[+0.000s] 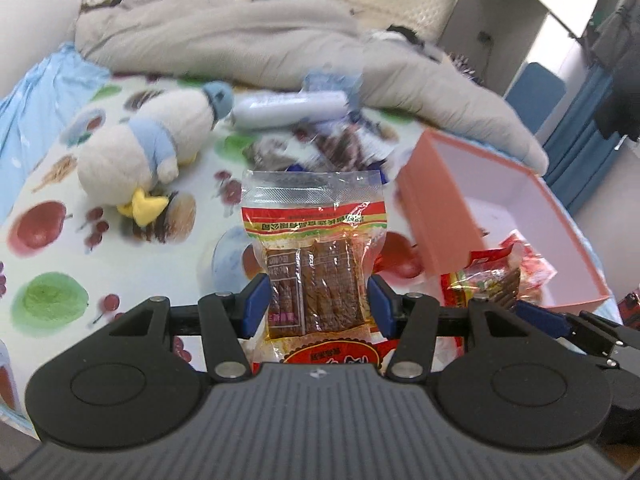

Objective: Organize snacks
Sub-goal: 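Carry both held meat-strip packets over the pink box, then open both tools to drop the packets into the pink box, then withdraw both tools from the box toward the snack pile, then grasp the clear shrimp-snack bag with the left tool while the right tool grasps the red foil packet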

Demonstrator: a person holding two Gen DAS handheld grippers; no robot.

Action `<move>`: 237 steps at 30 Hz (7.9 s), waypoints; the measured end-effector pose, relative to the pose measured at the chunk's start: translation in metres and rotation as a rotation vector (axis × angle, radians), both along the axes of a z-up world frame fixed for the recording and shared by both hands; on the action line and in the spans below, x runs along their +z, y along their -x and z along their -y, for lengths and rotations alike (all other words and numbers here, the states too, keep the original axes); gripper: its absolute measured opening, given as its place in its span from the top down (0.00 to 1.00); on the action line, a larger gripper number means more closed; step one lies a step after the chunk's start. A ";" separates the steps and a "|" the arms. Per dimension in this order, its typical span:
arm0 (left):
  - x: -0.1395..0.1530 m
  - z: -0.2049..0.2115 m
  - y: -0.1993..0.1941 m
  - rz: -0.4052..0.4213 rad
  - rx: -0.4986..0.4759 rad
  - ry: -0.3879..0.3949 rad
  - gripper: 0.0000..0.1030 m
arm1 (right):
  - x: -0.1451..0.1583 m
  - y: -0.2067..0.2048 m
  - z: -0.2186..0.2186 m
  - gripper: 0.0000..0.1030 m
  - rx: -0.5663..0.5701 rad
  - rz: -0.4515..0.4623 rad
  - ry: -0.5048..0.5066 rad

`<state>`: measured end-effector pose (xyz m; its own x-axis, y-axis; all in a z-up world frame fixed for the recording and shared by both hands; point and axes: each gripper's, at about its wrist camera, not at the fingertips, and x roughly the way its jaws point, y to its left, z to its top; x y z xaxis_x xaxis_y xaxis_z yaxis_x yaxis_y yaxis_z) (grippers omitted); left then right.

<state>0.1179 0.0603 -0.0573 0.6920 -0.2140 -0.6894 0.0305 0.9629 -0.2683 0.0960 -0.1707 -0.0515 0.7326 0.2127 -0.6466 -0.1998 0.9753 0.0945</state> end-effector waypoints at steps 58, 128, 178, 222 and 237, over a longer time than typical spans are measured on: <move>-0.050 0.324 -0.187 -0.186 -0.414 -0.025 0.42 | -0.046 -0.118 0.252 0.47 -0.287 -0.201 -0.028; 0.078 0.080 0.138 0.130 -0.131 -0.003 0.24 | 0.054 0.119 0.040 0.40 0.094 0.100 -0.067; -0.054 0.040 -0.259 -0.011 -0.243 -0.083 0.15 | -0.110 -0.155 -0.060 0.40 0.142 -0.200 0.113; -0.084 0.103 -0.301 -0.059 -0.292 -0.328 0.53 | -0.123 -0.154 -0.056 0.48 0.165 -0.197 0.107; -0.036 0.068 -0.196 -0.064 -0.182 -0.218 0.54 | -0.084 -0.096 -0.047 0.48 0.153 -0.192 0.100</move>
